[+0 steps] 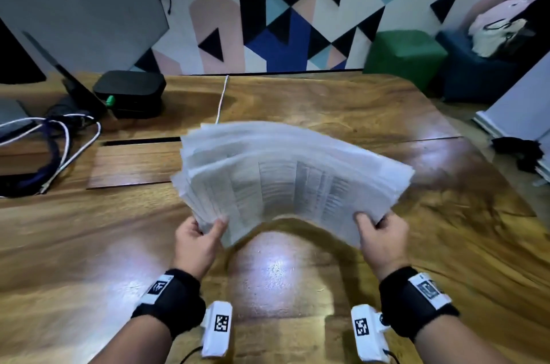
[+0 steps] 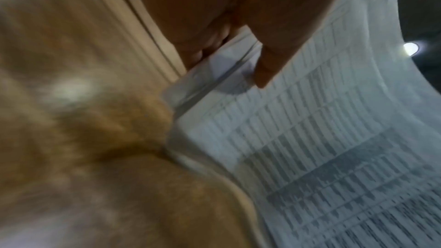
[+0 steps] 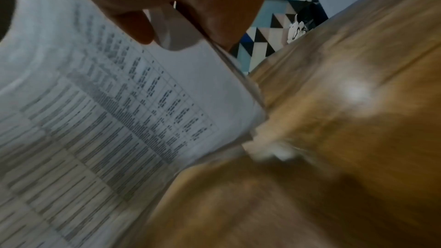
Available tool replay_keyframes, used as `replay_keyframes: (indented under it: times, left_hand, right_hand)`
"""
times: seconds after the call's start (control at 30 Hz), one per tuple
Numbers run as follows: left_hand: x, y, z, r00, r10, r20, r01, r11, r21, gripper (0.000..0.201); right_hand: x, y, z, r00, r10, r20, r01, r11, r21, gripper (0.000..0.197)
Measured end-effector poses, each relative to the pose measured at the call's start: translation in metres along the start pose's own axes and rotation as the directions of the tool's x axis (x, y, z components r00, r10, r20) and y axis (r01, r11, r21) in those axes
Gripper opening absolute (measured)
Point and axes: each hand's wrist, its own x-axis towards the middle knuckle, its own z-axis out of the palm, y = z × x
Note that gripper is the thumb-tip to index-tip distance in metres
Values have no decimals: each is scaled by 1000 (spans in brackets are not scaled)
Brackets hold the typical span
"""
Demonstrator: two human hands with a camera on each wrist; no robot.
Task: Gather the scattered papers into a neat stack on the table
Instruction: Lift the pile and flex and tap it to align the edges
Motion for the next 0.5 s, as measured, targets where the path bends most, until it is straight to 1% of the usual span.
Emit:
replay_keyframes:
  times: [0.07,0.13,0.17,0.2,0.27,0.3,0.33,0.4,0.5]
  left_hand:
    - [-3,-7,-3,999,-40,25,39,999,31,19]
    - [3,-4,-7,999,-27,44,25,999,47,24]
    - [8,1,-8,999,-13,51,10,999,46,23]
    - [12,6,-8,999,0,51,-2,999,44,22]
    - [19,15,-5,999,33,23,-34,999,35,21]
    - [20,21,-4,998,57,-1,-57,998,22,20]
    - [19,27,-2,996,84,-22,-84,996,3,20]
    - [15,37,-2,990,131,-51,-133,991,-35,22]
    - [7,40,-4,986,161,-38,-163,985,-54,29]
  right_hand:
    - [-5,14,3,996,75,50,-74,997,-25,28]
    - [-5,19,4,991,121,62,-120,993,-15,30]
    - [-5,20,4,990,126,59,-126,992,-2,27]
    - [-5,19,6,992,110,55,-111,994,17,21]
    - [-7,12,10,998,17,53,-18,1000,19,12]
    - [-8,8,13,998,-37,42,36,999,19,11]
    - [-8,5,14,998,-64,19,63,998,28,14]
    - [-6,2,13,998,-57,-19,58,995,81,20]
    - [-3,3,9,999,-43,14,41,995,95,27]
